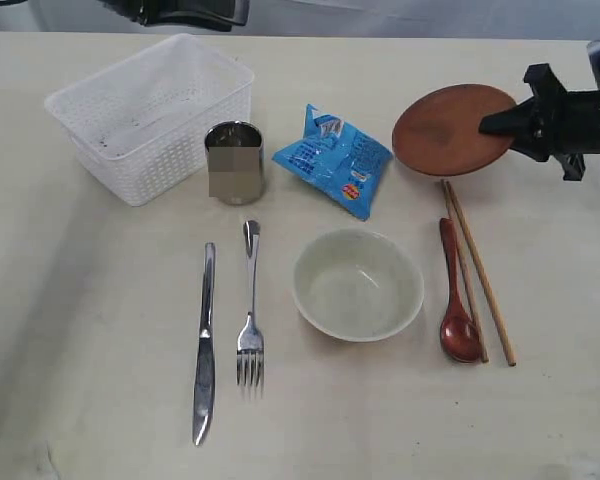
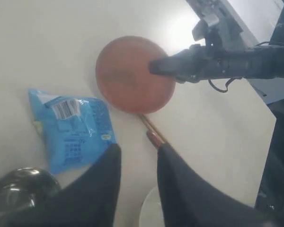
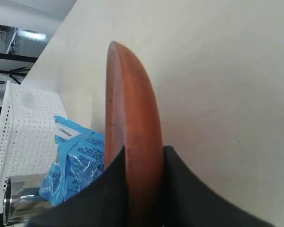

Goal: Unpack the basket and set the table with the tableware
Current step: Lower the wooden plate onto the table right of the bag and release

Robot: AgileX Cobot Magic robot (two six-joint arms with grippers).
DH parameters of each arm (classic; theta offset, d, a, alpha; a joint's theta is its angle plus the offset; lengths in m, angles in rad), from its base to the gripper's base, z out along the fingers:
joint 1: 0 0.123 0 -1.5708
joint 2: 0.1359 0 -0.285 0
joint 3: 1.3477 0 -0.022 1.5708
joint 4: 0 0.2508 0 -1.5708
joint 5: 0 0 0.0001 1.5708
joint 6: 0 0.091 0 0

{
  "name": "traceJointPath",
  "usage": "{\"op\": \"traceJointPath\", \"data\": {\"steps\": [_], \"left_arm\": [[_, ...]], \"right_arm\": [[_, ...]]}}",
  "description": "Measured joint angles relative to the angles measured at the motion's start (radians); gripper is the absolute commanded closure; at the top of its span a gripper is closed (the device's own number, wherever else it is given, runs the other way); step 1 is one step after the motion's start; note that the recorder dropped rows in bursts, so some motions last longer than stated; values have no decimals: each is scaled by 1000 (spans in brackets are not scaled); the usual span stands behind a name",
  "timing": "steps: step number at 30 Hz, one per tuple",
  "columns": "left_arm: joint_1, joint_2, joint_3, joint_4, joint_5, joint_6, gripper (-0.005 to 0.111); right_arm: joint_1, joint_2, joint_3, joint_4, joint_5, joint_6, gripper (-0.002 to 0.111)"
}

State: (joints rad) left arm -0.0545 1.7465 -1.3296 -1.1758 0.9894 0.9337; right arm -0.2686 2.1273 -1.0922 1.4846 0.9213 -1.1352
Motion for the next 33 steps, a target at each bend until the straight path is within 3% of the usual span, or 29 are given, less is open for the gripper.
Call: {"op": "traceJointPath", "data": {"steps": [9, 15, 25, 33], "left_arm": [[0, 2, 61, 4, -46, 32, 81], [0, 4, 61, 4, -46, 49, 81], [0, 4, 61, 4, -46, 57, 81], [0, 4, 61, 4, -46, 62, 81]], "right_arm": [[100, 36, -61, -10, -78, 0, 108], [111, 36, -87, -48, -86, 16, 107], [111, 36, -102, -137, -72, 68, 71], [111, 36, -110, -147, -92, 70, 68]]}}
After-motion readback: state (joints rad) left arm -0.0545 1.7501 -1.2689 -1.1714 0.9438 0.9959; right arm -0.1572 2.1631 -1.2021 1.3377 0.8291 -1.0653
